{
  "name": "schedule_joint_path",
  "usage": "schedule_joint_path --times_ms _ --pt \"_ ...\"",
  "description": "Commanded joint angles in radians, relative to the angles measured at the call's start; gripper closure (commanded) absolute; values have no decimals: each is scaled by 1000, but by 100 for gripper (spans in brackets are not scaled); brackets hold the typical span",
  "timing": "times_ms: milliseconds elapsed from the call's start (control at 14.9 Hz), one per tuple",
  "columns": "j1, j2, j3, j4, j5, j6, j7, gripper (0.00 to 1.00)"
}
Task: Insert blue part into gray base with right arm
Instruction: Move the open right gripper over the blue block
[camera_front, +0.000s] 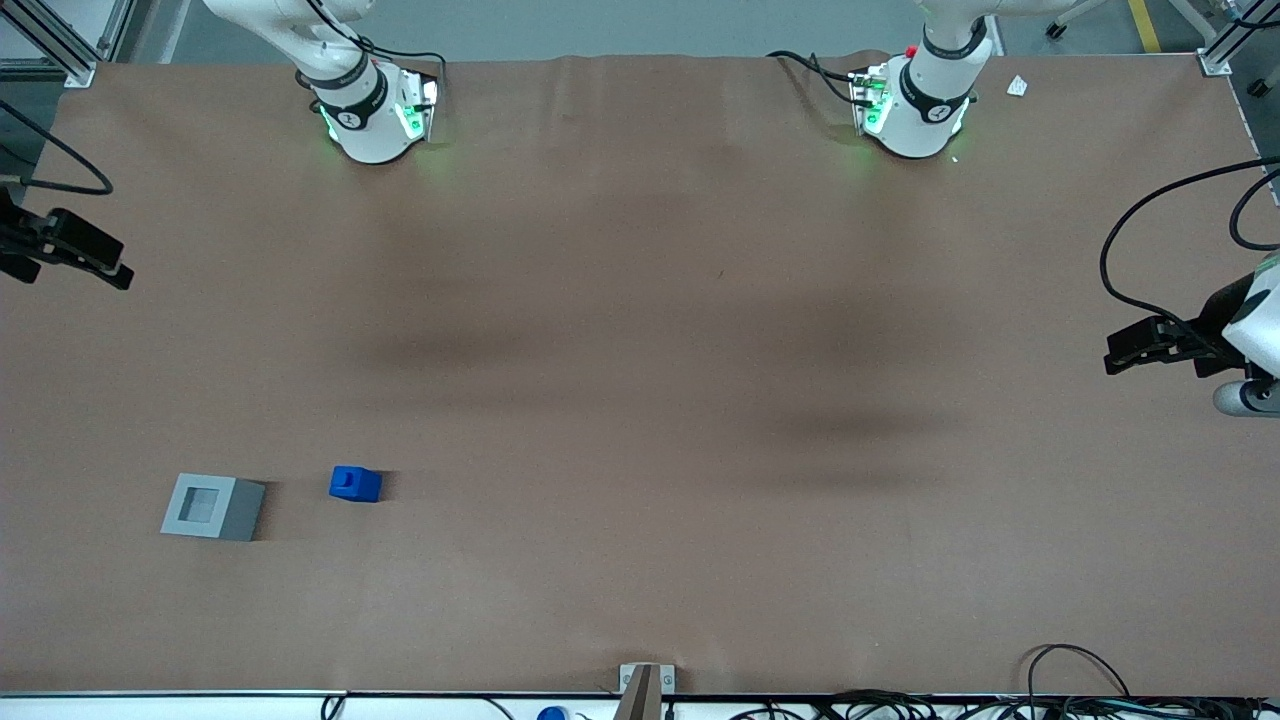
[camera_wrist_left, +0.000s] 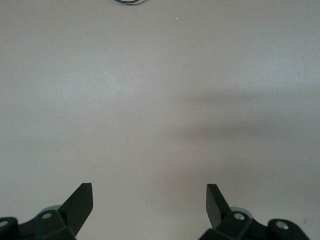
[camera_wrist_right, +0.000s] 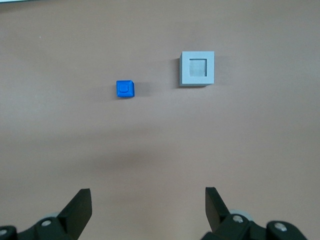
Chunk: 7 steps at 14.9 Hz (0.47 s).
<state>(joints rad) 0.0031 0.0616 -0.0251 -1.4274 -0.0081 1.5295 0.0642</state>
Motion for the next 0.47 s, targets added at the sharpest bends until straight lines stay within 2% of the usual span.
schedule_joint_path --times_ms 0,404 --pt "-3 3 -1 -10 -13 26 3 0" --pt "-12 12 -4 -8 -13 31 -3 0"
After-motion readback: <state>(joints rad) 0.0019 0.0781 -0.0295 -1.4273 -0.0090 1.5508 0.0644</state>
